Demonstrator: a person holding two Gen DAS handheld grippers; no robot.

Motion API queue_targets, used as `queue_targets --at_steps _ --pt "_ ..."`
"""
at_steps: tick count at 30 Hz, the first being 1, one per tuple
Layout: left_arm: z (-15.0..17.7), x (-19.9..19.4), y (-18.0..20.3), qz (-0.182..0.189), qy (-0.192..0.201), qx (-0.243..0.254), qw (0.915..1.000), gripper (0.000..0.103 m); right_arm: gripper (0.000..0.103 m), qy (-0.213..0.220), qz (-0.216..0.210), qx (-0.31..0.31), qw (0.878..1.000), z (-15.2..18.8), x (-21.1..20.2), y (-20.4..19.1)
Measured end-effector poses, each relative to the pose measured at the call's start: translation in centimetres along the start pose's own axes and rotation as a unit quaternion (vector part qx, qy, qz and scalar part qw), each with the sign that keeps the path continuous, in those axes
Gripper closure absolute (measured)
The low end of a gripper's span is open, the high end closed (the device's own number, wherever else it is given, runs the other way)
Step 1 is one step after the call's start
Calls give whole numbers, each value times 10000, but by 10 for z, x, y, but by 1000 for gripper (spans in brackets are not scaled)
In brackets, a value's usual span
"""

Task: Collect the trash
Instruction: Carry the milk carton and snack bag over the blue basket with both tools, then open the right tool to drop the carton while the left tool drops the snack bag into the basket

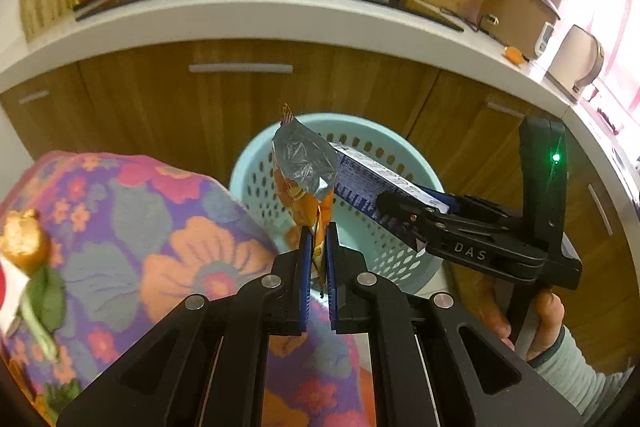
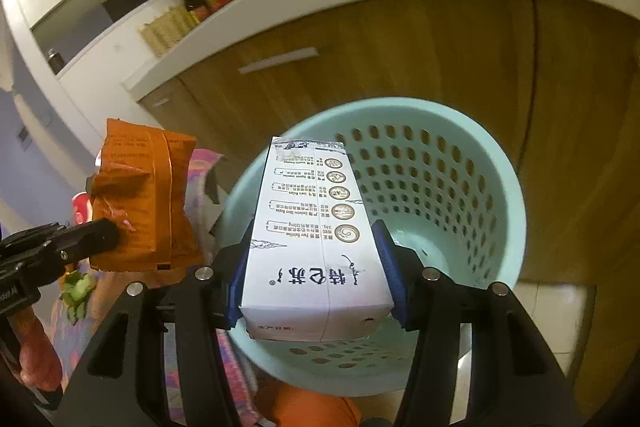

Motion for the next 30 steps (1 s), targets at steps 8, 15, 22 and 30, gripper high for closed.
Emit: queue_targets --at_steps 8,15,22,30 --pt "5 36 14 125 -299 -17 9995 98 52 -134 374 17 9992 5 11 20" --pt "8 46 24 179 -395 34 9991 98 52 -164 483 53 9987 6 10 30" --pt "11 50 26 157 -443 44 9989 97 51 -184 508 82 9985 7 7 33" --pt "17 43 25 23 -400 68 9992 75 50 -281 463 195 9983 9 5 37"
Point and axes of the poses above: each gripper's, at about its wrist camera, not at the fingertips, and x roughly the way its jaws point, y to its right, z to its underside, the point moved 7 cm from there along x, roughly the way its jaws point
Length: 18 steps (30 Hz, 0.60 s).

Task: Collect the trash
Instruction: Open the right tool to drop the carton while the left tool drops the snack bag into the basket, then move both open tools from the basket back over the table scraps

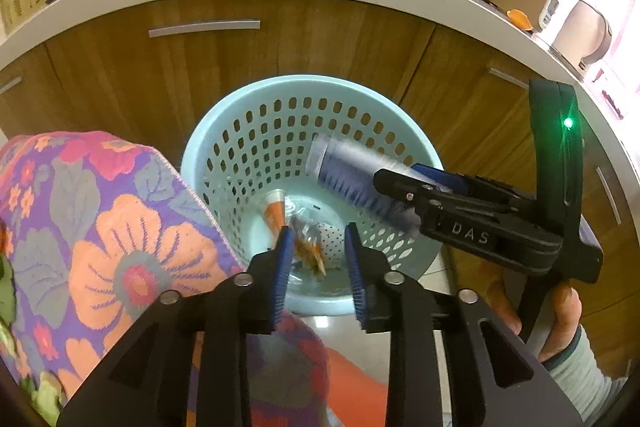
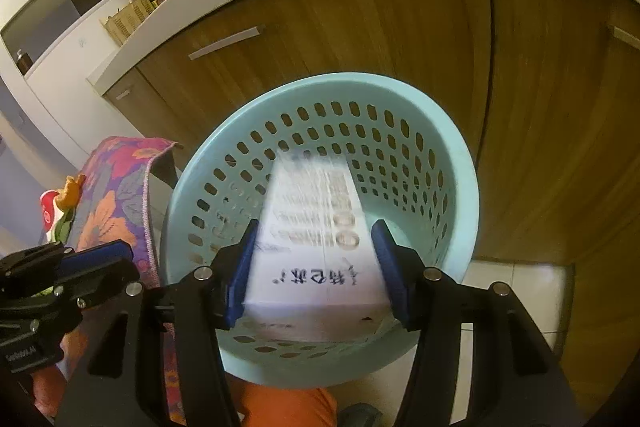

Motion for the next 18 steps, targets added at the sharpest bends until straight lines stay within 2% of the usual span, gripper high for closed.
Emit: queue_targets --at_steps 5,11,18 --pt "5 -16 -2 -10 123 -40 9999 67 48 78 -61 -20 9999 -3 -8 -5" --pt "14 -37 -8 -82 251 -146 9995 62 47 179 -223 -180 9994 -6 -20 -24" --pt "31 -86 -31 -323 630 -466 9964 55 46 417 -633 -840 9936 -10 -43 -85"
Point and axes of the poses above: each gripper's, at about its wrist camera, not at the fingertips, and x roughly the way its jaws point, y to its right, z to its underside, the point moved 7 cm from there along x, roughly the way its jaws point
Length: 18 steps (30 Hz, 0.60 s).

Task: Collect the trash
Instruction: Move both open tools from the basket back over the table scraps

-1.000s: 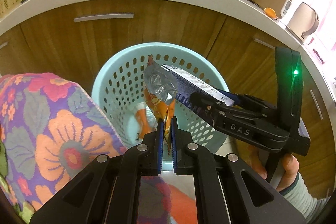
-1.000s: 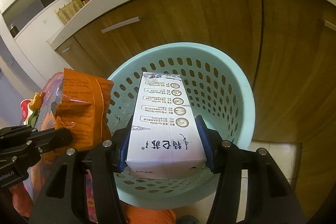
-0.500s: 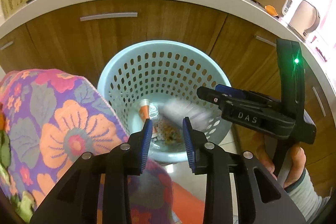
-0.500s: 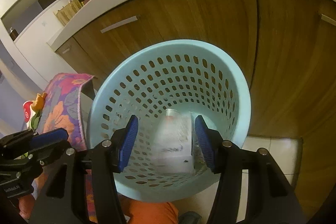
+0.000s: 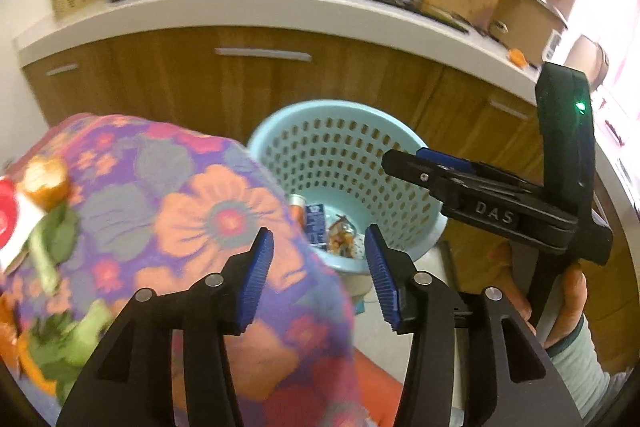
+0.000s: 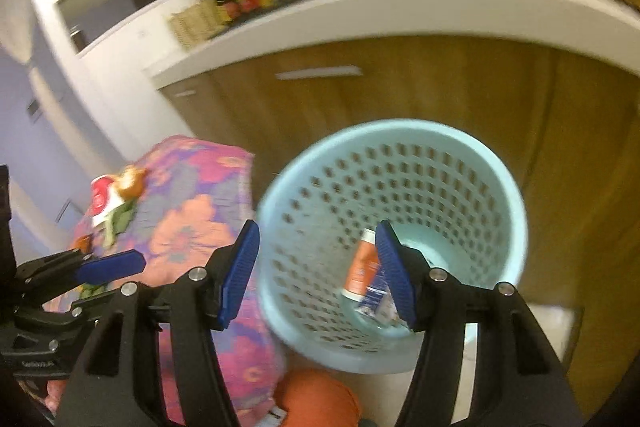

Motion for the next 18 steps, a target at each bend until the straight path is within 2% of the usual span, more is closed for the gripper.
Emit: queue_targets --at_steps 3,9,14,18 --pt "5 -26 -18 -156 204 -237 9994 50 44 71 -259 -396 9989 -3 -4 -39" --pt "29 -76 -65 -558 509 -817 9938 49 40 10 -769 -1188 9899 9 -1 -119" --pt "59 -114 -114 -1130 654 -1292 9830 49 38 -241 -1073 -1805 9774 28 16 -177" --pt "86 -134 -149 -1381 653 -1719 9732 49 37 -500 -1311 -2082 9680 40 32 -208"
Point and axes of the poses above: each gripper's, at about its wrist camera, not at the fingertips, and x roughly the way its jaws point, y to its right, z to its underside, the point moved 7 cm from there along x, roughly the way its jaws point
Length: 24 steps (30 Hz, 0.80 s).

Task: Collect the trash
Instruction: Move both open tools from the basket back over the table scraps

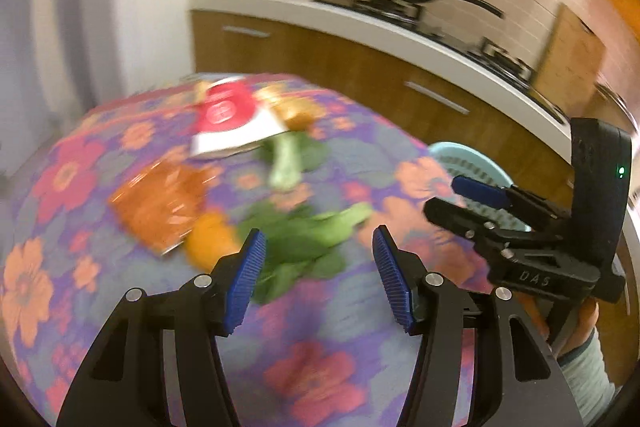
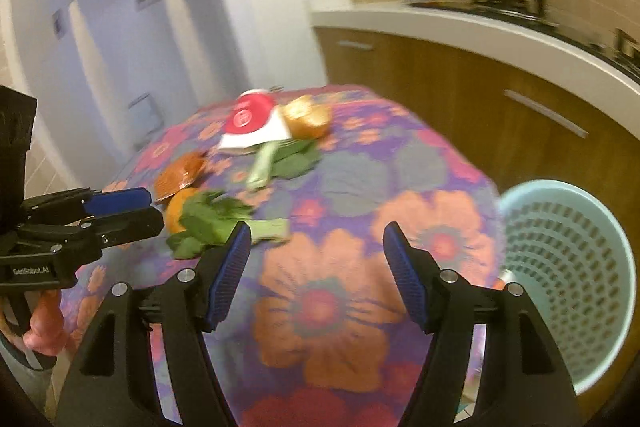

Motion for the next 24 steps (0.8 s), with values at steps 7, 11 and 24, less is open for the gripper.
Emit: queue_targets --at_steps 7,11,24 --pt "23 8 -54 55 -242 -937 9953 50 33 -399 -311 -395 9979 -4 33 -34" --pt "23 11 -67 200 -220 -1285 9913 50 32 -556 -282 -627 9961 -3 45 -43" --pt "19 34 -84 2 -282 -1598 9868 60 26 -739 -310 -818 9934 -2 57 -50"
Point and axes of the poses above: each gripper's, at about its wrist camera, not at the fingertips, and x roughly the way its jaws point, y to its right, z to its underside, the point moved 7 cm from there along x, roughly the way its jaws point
